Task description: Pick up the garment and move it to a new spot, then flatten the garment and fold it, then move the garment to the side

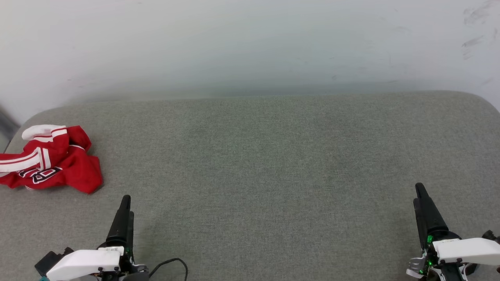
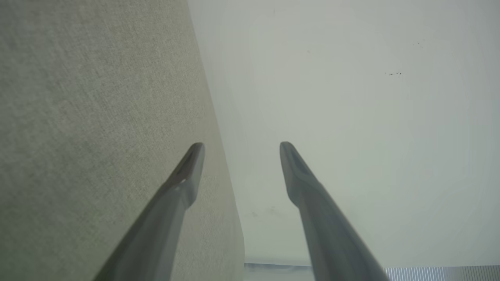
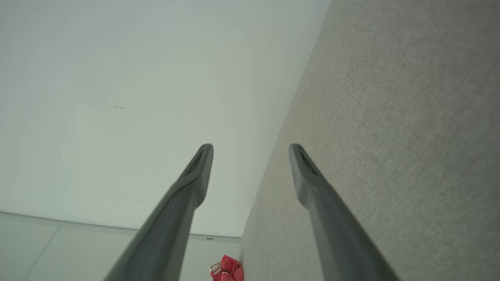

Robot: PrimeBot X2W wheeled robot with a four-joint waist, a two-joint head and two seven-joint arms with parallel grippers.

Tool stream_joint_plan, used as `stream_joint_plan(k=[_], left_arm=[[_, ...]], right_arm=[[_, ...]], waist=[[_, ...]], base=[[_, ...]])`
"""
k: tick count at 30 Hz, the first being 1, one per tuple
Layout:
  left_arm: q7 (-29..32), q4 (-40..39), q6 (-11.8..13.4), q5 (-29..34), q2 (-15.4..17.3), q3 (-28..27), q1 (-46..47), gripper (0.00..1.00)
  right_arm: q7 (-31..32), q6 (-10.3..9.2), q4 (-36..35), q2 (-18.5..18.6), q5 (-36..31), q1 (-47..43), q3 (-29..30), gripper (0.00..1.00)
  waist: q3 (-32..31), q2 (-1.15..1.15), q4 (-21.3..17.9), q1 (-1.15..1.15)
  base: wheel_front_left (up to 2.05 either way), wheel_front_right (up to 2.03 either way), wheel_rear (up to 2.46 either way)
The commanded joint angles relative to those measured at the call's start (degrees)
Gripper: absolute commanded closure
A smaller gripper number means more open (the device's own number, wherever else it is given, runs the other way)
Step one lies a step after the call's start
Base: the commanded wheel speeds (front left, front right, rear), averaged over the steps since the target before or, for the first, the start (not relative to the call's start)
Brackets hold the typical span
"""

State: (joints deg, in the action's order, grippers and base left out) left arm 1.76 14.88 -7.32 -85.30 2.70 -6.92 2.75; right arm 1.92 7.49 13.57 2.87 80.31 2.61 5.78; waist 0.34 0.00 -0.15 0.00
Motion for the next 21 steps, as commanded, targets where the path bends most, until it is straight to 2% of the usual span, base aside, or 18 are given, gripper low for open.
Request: stream_joint_plan(k=[1,10,21], left_arm=[[-0.6,-1.13,-0.06,1.78,0.12,-0.78,0.71,0.0],[-2.72,-5.12,0.79,11.36,0.14,-3.89,0.57,0.0],[-5.08,-13.98,4.95,25.65,0.15,-0.94,-0.9,0.0]], right_arm=[[-0.73,0.0,-1.7,0.06,-2.86,0.7,0.2,0.0],[-2.85,0.0,-6.46,0.05,-18.59,0.62,-1.39,0.0],[-5.22,0.0,-11.99,0.05,-37.85,0.78,-4.78,0.0]], waist=[[0.02,0.0,0.01,0.0],[0.2,0.0,0.08,0.0],[0.52,0.0,0.16,0.0]], base=[[0.0,0.0,0.0],[0.0,0.0,0.0],[0.0,0.0,0.0]])
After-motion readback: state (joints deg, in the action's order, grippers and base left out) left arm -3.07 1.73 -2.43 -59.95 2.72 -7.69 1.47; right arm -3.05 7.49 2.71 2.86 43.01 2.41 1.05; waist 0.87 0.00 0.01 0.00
